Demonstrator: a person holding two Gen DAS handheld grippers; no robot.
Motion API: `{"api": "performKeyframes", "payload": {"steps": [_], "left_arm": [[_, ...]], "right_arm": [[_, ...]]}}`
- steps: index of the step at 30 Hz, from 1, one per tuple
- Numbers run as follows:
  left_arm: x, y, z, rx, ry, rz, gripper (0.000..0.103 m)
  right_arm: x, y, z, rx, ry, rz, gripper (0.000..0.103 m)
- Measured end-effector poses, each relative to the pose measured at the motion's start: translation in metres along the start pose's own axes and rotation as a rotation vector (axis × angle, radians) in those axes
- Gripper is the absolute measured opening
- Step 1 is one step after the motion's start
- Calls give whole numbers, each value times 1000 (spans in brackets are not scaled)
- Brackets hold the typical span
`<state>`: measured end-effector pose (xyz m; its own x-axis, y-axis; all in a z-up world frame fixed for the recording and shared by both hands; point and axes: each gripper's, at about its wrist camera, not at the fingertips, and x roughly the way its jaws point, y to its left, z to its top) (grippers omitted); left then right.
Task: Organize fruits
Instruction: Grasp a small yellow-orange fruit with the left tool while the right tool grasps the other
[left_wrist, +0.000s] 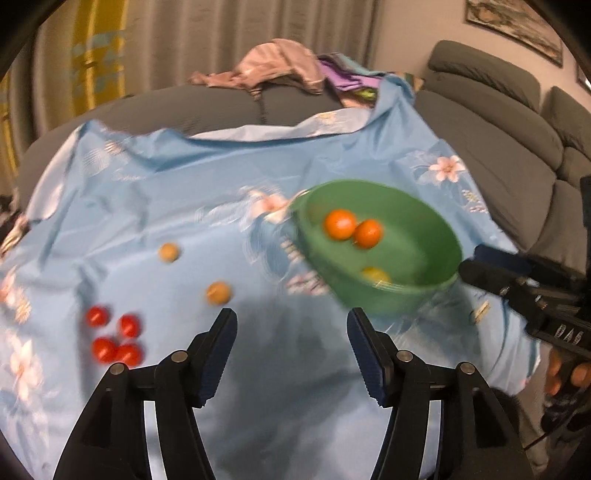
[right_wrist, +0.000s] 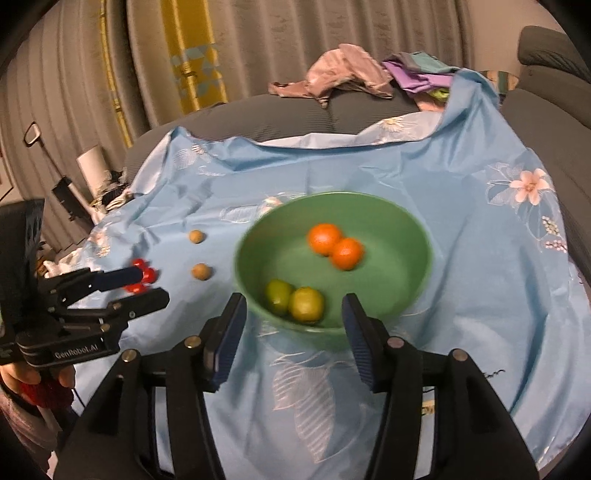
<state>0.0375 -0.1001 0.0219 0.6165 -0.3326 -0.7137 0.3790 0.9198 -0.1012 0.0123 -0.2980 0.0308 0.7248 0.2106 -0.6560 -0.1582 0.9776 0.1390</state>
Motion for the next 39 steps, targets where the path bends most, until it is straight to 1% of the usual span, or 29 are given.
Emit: {"api": "performKeyframes", "payload": {"steps": [2, 4, 7, 9, 12, 16, 19, 24, 27, 32, 36, 39], "left_arm": [[-11, 13, -12, -27, 4, 32, 65], [-23, 29, -25, -66, 6, 69, 73], [-39, 54, -41, -131, 7, 123, 73], [-47, 66, -52, -164, 4, 138, 73], [-59, 80, -69, -205, -1, 119, 73], [-62, 95, -85, -249, 13, 135, 73], [-63, 102, -94, -281, 11, 118, 73], [-52, 107, -101, -292, 27, 82, 73], [-47, 108, -102, -285, 33, 56, 73], [-42, 112, -101, -267, 28, 33, 73], [-41, 118, -95, -255, 16, 22, 73], [-37, 124, -88, -252, 10, 20, 73]], "right_arm": [[-1, 10, -2, -7, 6, 34, 61], [0, 21, -4, -18, 17, 69, 63], [2, 38, -8, -53, 33, 105, 66], [6, 46, -11, -62, 46, 127, 67], [12, 59, -15, -83, 76, 166, 67], [20, 74, -18, -116, 103, 195, 67], [27, 83, -20, -137, 129, 206, 67], [44, 94, -25, -157, 179, 209, 67], [55, 98, -25, -159, 208, 213, 67], [75, 106, -22, -171, 242, 215, 67], [96, 117, -14, -213, 255, 213, 66], [119, 124, -2, -239, 273, 212, 64]]}}
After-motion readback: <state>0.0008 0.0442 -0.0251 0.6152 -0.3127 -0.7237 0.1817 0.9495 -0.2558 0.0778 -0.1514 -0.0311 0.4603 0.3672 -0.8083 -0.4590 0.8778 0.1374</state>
